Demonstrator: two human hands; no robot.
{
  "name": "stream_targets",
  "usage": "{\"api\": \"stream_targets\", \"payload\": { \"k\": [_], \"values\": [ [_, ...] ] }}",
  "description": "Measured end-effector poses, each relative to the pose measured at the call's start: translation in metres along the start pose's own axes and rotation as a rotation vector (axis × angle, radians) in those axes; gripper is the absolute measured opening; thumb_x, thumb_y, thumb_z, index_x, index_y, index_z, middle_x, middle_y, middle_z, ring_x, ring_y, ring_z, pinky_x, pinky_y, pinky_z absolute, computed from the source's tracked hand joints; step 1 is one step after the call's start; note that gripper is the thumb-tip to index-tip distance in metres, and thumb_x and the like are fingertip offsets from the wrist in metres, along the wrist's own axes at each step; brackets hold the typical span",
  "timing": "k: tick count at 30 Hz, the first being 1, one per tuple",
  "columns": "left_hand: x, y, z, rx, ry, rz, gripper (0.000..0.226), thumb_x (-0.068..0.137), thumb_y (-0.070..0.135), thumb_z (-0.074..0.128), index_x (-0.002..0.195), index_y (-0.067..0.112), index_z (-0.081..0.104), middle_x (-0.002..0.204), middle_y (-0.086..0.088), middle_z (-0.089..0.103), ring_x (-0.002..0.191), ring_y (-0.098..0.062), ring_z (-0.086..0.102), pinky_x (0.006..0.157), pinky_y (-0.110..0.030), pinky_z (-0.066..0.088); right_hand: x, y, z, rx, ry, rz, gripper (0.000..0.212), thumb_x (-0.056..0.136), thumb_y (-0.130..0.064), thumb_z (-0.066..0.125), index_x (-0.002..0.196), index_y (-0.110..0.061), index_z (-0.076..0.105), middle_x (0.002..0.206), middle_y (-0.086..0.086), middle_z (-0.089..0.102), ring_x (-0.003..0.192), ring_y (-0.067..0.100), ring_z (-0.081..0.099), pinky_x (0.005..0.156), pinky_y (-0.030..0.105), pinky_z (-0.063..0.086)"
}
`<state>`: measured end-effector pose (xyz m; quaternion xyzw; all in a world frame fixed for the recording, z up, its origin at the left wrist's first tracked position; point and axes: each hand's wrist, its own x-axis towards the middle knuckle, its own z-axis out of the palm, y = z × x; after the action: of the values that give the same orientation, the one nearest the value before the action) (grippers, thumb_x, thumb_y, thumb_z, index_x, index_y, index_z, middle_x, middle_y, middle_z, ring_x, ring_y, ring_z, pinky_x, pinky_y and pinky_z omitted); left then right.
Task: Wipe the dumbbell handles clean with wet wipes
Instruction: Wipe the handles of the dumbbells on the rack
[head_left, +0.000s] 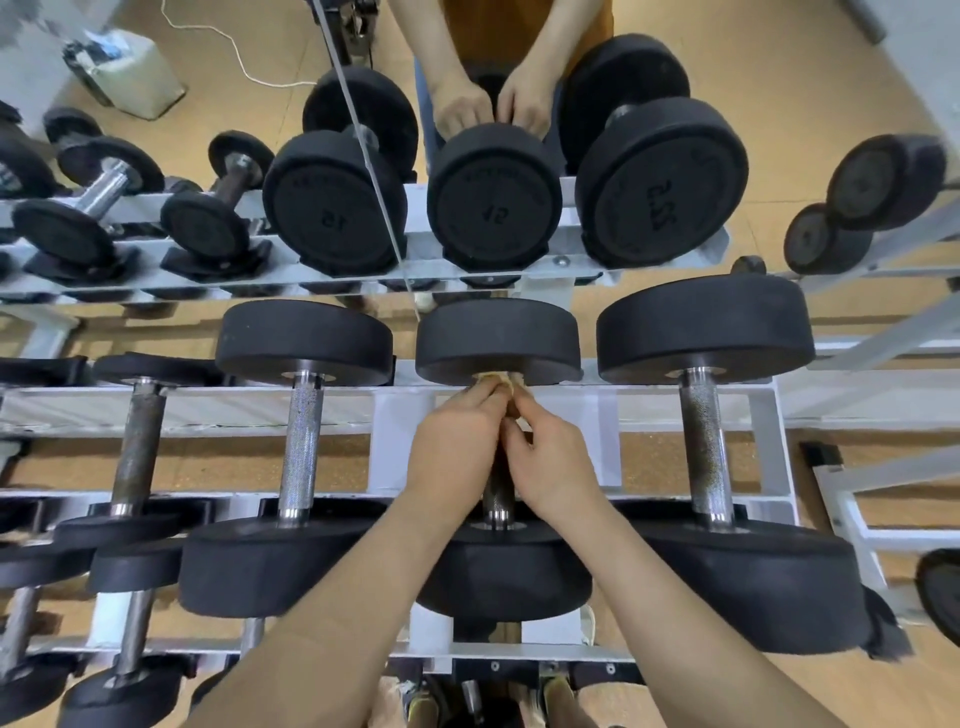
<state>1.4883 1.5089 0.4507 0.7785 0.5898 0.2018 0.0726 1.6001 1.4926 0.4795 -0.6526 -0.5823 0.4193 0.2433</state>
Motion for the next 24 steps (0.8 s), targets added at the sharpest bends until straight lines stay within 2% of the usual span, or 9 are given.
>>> {"api": "stream_targets", "payload": {
  "k": [3,6,8,12,14,16,18,20,24],
  "values": [
    [-0.002,0.012,-0.01,-0.106,0.004,-0.184,0.028,0.09,0.012,0.06,0.117,0.013,0.066,0.112,-0.003,0.069,0.085,-0.025,0.067,0.065,-0.031,0.053,0.01,-0.004,0.004,0.161,-0.037,0.1,0.039,0.097,-0.012,0.039,0.131,-0.018,0.055,0.126,0.004,0.063,0.11,0.023,0.059,0.097,0.034,0.047],
    [0.001,0.02,-0.019,-0.164,-0.107,-0.418,0.024,0.099,0.021,0.046,0.113,0.011,0.063,0.09,-0.009,0.069,0.08,-0.03,0.062,0.067,-0.034,0.045,0.022,-0.008,0.007,0.144,-0.001,0.142,0.024,0.099,-0.015,0.037,0.096,-0.007,0.06,0.095,0.009,0.065,0.09,0.026,0.059,0.076,0.033,0.045],
    [0.001,0.022,-0.022,-0.131,-0.172,-0.42,0.026,0.101,0.026,0.044,0.107,0.01,0.064,0.087,-0.011,0.069,0.081,-0.032,0.063,0.069,-0.037,0.046,0.021,-0.005,0.004,0.055,0.013,0.112,0.027,0.1,-0.014,0.036,0.081,-0.009,0.055,0.085,0.01,0.062,0.081,0.026,0.056,0.068,0.031,0.041],
    [-0.017,0.025,-0.029,0.055,-0.325,-0.334,0.022,0.1,0.026,0.045,0.104,0.014,0.064,0.092,-0.007,0.07,0.083,-0.027,0.064,0.064,-0.029,0.037,-0.008,0.013,0.001,-0.194,-0.102,0.115,0.037,0.1,-0.02,0.045,0.064,-0.015,0.054,0.071,0.006,0.06,0.07,0.026,0.056,0.061,0.031,0.04],
    [-0.027,0.024,-0.035,0.068,-0.372,-0.318,0.019,0.099,0.025,0.05,0.099,0.016,0.066,0.092,-0.004,0.071,0.085,-0.025,0.064,0.064,-0.026,0.033,-0.017,0.021,-0.001,-0.282,-0.172,0.153,0.043,0.098,-0.024,0.05,0.055,-0.018,0.051,0.067,0.008,0.06,0.069,0.028,0.058,0.062,0.033,0.046],
    [-0.02,0.023,-0.039,0.04,-0.359,-0.339,0.017,0.097,0.023,0.053,0.096,0.016,0.068,0.091,-0.004,0.071,0.084,-0.026,0.064,0.064,-0.027,0.034,-0.009,0.018,-0.005,-0.215,-0.128,0.158,0.038,0.095,-0.021,0.053,0.059,-0.012,0.062,0.065,0.009,0.063,0.068,0.028,0.06,0.065,0.036,0.051],
    [-0.003,0.02,-0.033,-0.017,-0.289,-0.365,0.018,0.097,0.02,0.05,0.098,0.014,0.066,0.088,-0.006,0.07,0.081,-0.027,0.063,0.065,-0.03,0.039,0.007,0.007,-0.007,-0.069,0.056,0.107,0.028,0.095,-0.016,0.053,0.076,-0.01,0.073,0.066,0.006,0.065,0.067,0.024,0.059,0.064,0.034,0.049],
    [0.01,0.02,-0.031,-0.005,-0.246,-0.361,0.02,0.099,0.02,0.047,0.099,0.014,0.066,0.085,-0.003,0.068,0.076,-0.023,0.061,0.065,-0.031,0.044,0.016,-0.003,-0.005,-0.038,0.164,0.002,0.023,0.094,-0.012,0.054,0.09,-0.015,0.076,0.076,0.003,0.071,0.072,0.021,0.061,0.067,0.032,0.05],
    [-0.009,0.017,-0.037,0.09,-0.301,-0.222,0.022,0.097,0.019,0.05,0.104,0.023,0.07,0.088,-0.002,0.071,0.08,-0.024,0.064,0.071,-0.035,0.051,-0.014,0.002,-0.003,-0.083,0.039,-0.066,0.029,0.092,-0.005,0.056,0.109,-0.021,0.074,0.102,0.001,0.074,0.095,0.021,0.066,0.088,0.032,0.051]
  ]
}}
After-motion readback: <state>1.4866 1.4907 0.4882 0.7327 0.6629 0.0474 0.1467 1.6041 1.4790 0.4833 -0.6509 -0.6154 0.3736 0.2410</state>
